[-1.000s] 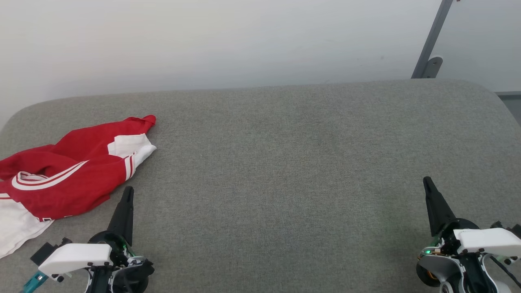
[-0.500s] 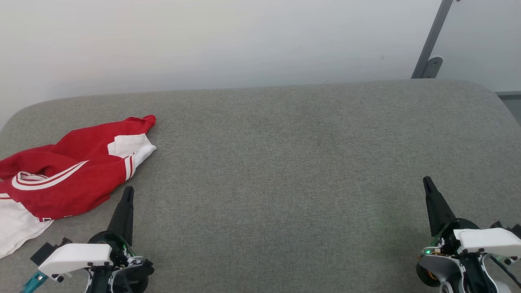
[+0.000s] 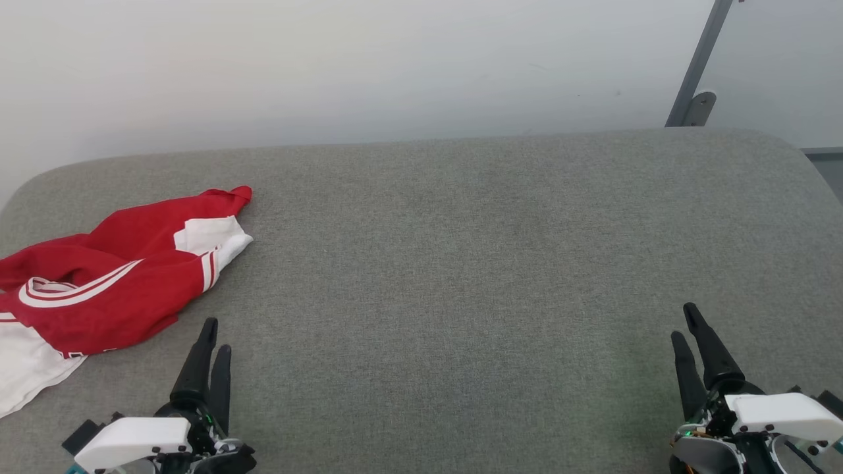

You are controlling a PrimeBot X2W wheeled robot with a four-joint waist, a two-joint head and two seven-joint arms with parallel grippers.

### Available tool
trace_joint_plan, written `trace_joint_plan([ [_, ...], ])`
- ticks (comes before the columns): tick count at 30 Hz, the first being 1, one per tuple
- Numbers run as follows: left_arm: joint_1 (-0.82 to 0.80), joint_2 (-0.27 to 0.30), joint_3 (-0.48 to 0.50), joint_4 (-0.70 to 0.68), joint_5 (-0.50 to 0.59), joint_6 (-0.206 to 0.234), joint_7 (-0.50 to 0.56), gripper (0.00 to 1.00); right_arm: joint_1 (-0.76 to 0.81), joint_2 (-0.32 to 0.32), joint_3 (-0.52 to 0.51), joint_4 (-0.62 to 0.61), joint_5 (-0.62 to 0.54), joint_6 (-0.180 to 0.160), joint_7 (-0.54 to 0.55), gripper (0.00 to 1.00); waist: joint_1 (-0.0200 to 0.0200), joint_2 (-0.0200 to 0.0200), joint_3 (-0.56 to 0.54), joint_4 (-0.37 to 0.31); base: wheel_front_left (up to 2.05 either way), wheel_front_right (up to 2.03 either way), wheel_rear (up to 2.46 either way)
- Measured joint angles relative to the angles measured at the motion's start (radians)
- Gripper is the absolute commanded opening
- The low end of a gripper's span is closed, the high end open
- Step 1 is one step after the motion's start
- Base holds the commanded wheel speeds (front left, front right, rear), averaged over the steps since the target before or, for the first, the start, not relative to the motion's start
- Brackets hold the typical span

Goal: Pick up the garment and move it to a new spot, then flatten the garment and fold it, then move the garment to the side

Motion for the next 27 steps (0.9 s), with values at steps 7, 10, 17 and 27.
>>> trace_joint_plan([
  [7, 0.006, 0.015, -0.002, 0.001, 0.015, 0.000, -0.021, 1.00, -0.006, -0.001, 0.006, 0.009, -0.021, 0.000, -0.022, 1.00, 0.0001, 0.0000, 0.000, 0.001, 0.00, 0.00, 0.00],
  [10, 0.005, 0.032, -0.012, -0.001, 0.034, 0.000, -0.040, 1.00, -0.014, -0.006, 0.014, 0.012, -0.049, 0.000, -0.039, 1.00, 0.0001, 0.0000, 0.000, 0.001, 0.00, 0.00, 0.00],
  [17, -0.005, 0.065, -0.026, 0.005, 0.177, 0.000, -0.081, 1.00, -0.037, -0.028, 0.040, 0.007, -0.183, 0.000, -0.081, 1.00, 0.0001, 0.0000, 0.001, 0.003, 0.00, 0.00, 0.00],
  [27, -0.004, 0.069, -0.018, -0.014, 0.406, 0.000, -0.121, 1.00, -0.048, -0.027, 0.028, 0.001, -0.399, 0.000, -0.121, 1.00, 0.0001, 0.0000, 0.003, 0.005, 0.00, 0.00, 0.00],
])
